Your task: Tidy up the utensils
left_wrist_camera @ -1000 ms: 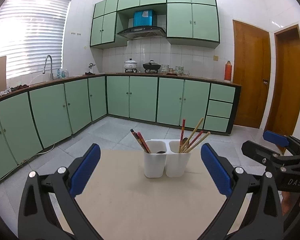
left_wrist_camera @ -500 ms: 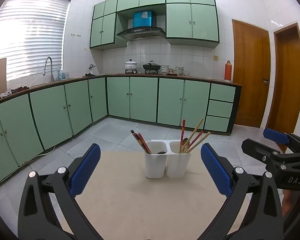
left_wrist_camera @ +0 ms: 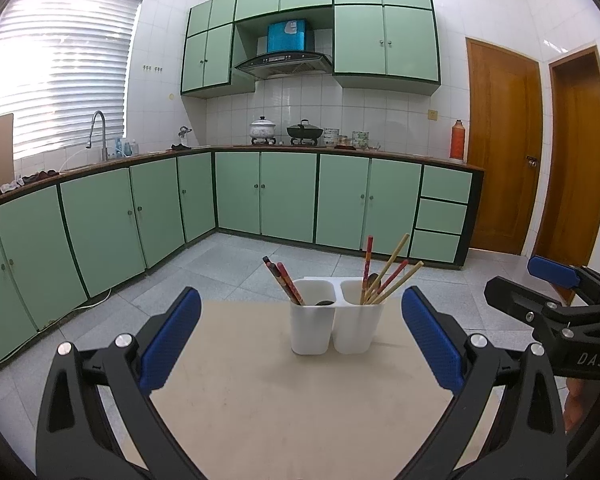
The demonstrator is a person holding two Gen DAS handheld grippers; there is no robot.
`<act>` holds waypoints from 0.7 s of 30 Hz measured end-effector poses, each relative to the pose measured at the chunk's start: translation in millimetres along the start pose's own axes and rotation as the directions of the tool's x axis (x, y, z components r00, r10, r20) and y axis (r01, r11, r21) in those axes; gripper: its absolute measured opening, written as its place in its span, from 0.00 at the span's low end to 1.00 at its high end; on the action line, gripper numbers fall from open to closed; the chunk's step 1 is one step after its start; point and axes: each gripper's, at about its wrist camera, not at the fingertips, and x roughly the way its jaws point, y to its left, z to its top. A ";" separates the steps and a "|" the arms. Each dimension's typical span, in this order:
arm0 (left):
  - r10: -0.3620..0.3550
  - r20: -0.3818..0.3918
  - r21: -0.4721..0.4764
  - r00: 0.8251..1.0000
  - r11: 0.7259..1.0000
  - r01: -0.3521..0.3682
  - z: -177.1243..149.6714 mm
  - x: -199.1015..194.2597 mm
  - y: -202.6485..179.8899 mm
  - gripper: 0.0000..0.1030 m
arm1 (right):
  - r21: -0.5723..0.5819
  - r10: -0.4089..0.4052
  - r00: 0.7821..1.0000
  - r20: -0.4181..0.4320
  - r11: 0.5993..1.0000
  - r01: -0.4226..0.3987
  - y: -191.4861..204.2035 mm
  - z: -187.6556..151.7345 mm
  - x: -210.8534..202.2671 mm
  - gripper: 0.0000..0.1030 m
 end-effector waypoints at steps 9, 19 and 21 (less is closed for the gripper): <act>0.001 -0.001 -0.001 1.000 1.000 -0.001 -0.5 0.5 1.0 0.95 | 0.000 -0.001 1.000 0.000 1.000 0.001 0.3 0.1 0.0 0.94; -0.001 -0.005 -0.004 1.000 1.000 0.001 -1.9 2.1 2.2 0.95 | 0.002 -0.002 1.000 -0.007 1.000 0.002 -0.9 -3.9 3.6 0.94; -0.001 -0.006 -0.004 1.000 1.000 0.001 -2.0 2.1 2.4 0.95 | 0.002 -0.001 1.000 -0.008 1.000 0.001 -1.2 -4.1 3.6 0.94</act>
